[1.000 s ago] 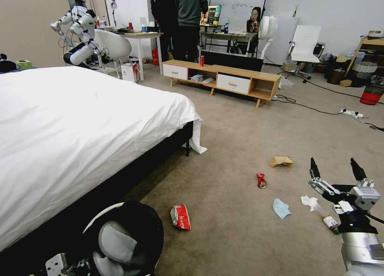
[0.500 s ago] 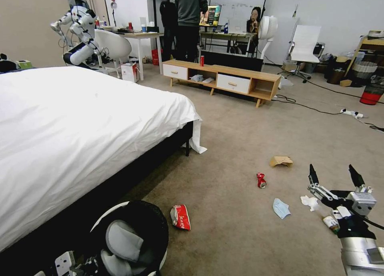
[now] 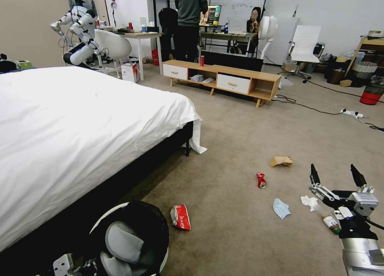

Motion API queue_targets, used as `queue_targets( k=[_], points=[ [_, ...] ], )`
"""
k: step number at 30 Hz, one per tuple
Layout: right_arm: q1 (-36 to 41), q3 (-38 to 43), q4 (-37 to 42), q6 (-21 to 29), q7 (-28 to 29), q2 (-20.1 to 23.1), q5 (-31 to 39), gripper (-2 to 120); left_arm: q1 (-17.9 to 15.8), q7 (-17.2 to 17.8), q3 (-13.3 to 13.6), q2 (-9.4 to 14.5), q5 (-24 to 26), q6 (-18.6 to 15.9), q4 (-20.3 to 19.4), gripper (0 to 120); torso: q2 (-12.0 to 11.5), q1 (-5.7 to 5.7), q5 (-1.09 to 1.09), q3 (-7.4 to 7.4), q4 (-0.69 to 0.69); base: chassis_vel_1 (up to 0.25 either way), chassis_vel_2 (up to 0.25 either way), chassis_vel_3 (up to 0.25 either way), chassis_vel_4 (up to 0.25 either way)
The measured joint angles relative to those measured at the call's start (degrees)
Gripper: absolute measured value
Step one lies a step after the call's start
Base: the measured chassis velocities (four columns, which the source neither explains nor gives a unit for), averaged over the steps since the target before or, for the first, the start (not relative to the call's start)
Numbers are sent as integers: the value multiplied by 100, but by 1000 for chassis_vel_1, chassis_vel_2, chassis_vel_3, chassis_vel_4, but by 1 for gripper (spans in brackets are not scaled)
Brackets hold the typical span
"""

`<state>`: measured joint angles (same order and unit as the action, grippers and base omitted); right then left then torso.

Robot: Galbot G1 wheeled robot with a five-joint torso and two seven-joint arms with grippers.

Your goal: Pick up the trash bin, then pick up the garbage from the floor and place it into the trash bin.

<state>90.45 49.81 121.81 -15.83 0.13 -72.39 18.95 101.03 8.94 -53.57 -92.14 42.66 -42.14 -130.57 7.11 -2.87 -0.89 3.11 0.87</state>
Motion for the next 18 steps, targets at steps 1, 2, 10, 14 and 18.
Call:
queue_targets(
  k=[1,2,10,14,18],
  points=[
    [-1,1,0,-1,0,2,6,100,21,4,1,0,-3,0,-7,1,0,0,-1,0,0,0,0,0,0],
    [-3,2,2,-1,-1,2,9,100,29,5,2,0,-4,0,-9,1,0,0,0,0,0,0,0,0,0],
    [-19,2,37,-1,-2,0,19,100,93,18,9,1,-9,0,-46,1,0,0,0,0,0,0,0,0,0],
    [-21,3,39,2,-2,-4,21,100,122,20,14,7,-13,0,-51,1,0,0,0,0,-1,0,0,0,0],
    [-20,11,41,4,-2,-8,24,100,143,19,15,11,-19,0,-55,1,0,0,0,0,0,0,0,0,0]
  ],
)
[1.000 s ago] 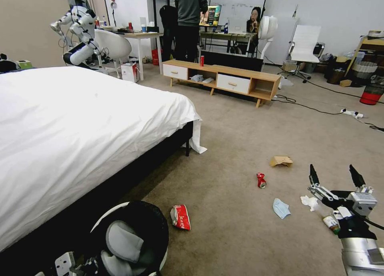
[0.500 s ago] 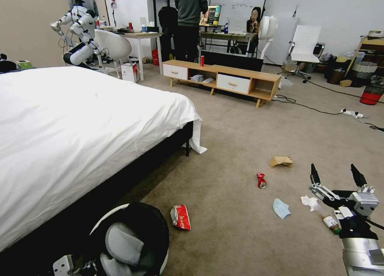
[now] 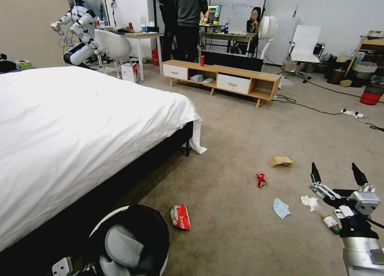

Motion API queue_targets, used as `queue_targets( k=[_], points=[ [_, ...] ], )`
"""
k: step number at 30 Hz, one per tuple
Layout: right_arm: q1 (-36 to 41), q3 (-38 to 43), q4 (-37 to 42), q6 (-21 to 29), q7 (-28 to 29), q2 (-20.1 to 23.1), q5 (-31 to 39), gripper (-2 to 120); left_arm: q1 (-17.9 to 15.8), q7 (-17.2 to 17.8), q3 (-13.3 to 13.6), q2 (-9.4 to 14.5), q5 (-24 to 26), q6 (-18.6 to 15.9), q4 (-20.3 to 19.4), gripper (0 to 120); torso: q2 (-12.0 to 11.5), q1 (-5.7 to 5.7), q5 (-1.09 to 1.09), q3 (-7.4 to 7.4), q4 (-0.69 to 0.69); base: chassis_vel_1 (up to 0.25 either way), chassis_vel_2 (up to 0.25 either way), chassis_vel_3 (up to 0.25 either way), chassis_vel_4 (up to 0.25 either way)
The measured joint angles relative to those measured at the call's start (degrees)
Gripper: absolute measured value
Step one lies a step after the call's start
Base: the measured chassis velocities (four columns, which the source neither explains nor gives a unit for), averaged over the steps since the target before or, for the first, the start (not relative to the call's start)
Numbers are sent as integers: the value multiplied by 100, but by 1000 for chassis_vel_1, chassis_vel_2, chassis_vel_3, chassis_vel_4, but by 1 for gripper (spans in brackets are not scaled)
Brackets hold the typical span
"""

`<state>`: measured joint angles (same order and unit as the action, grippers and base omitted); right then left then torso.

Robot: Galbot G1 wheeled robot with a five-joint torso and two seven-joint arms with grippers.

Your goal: Pick up the trash bin, then pick up the garbage from the floor and place it into the trash bin.

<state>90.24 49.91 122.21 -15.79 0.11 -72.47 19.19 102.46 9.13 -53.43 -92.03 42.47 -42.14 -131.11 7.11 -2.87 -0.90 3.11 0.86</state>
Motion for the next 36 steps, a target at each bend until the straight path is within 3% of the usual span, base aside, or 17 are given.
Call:
queue_targets(
  k=[36],
  points=[
    [-79,-28,-77,20,-3,-21,-16,100,-41,-36,-38,37,-1,0,36,1,0,0,0,0,0,0,0,0,0]
  ],
)
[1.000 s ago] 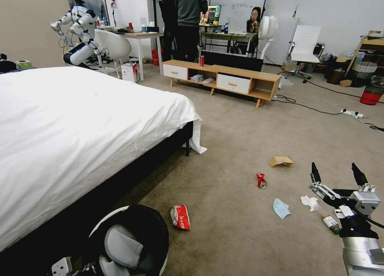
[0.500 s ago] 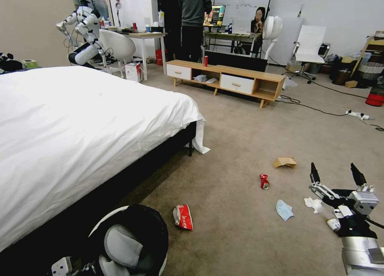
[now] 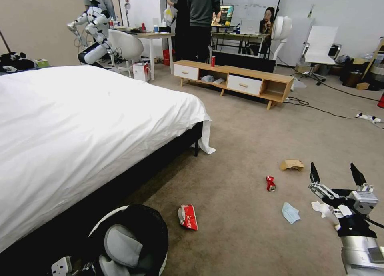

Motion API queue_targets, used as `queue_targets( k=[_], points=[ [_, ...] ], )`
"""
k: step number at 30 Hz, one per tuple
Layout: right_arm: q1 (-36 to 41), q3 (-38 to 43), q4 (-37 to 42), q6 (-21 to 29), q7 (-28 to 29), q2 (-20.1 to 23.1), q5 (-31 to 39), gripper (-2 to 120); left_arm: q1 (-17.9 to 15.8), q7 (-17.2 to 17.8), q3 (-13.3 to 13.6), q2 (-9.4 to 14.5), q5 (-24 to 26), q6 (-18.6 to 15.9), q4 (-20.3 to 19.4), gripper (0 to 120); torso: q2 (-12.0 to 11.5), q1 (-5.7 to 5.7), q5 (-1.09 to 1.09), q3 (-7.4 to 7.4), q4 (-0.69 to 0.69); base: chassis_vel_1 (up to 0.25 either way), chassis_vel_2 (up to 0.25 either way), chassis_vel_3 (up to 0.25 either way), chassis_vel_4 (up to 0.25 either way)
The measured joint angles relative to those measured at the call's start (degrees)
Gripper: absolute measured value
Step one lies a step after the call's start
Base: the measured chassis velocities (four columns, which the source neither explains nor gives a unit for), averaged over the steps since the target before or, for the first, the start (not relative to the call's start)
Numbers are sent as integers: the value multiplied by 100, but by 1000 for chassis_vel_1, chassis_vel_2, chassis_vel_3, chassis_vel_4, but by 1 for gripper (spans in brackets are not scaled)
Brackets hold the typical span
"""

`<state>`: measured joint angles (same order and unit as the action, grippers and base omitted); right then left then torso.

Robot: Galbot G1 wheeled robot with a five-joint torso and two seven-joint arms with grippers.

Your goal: Pick up the trash bin, then pick up the garbage from the floor and place it into the trash bin.

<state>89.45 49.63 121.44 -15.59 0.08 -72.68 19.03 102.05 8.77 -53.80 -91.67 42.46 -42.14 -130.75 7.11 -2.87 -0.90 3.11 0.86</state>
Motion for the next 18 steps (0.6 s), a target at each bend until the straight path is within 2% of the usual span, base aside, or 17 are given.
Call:
queue_targets(
  k=[18],
  points=[
    [-63,-10,-55,5,0,6,1,100,-45,0,0,8,0,0,48,1,0,0,0,0,0,0,0,0,0]
  ],
)
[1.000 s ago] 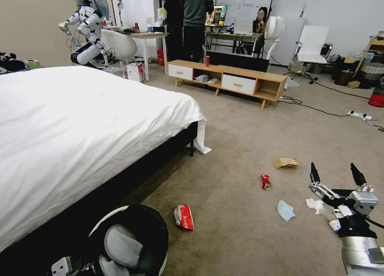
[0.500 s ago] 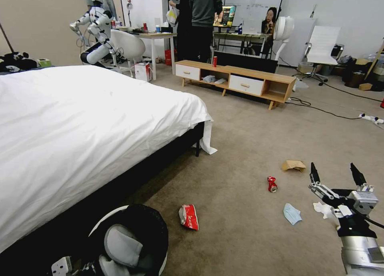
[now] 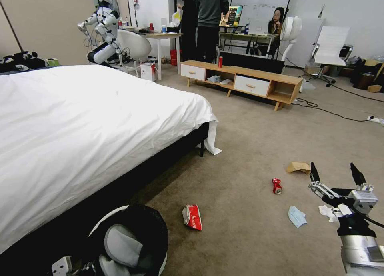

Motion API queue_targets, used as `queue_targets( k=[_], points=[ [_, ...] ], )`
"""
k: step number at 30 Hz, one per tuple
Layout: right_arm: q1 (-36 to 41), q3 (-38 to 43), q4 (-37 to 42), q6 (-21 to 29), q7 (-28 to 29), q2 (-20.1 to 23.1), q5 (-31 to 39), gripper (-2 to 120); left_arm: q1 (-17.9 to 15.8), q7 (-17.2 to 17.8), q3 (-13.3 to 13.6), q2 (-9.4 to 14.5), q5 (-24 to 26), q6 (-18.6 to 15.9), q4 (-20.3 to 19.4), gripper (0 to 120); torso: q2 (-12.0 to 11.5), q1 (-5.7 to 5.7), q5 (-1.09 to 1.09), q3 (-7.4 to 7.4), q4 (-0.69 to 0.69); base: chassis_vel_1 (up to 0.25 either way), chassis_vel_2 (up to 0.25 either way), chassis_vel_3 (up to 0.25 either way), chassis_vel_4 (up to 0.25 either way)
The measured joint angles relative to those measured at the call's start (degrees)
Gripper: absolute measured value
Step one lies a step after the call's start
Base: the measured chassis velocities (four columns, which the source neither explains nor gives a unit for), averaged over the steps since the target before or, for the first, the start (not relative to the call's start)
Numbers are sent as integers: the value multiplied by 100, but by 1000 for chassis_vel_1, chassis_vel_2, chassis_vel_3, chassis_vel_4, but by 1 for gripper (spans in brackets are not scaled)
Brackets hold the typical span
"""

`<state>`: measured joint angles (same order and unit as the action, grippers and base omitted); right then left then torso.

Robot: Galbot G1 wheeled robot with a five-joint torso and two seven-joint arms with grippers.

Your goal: Pick up the trash bin, then pick up the garbage from the floor and place it into the trash bin.

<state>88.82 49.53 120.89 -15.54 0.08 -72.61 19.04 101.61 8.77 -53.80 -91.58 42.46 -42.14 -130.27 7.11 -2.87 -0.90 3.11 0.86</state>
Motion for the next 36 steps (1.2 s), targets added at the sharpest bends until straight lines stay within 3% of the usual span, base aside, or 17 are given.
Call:
queue_targets(
  k=[36],
  points=[
    [-6,-24,-24,6,1,-9,-14,100,15,-18,-29,14,14,0,-2,1,0,0,0,0,0,0,0,0,0]
  ],
)
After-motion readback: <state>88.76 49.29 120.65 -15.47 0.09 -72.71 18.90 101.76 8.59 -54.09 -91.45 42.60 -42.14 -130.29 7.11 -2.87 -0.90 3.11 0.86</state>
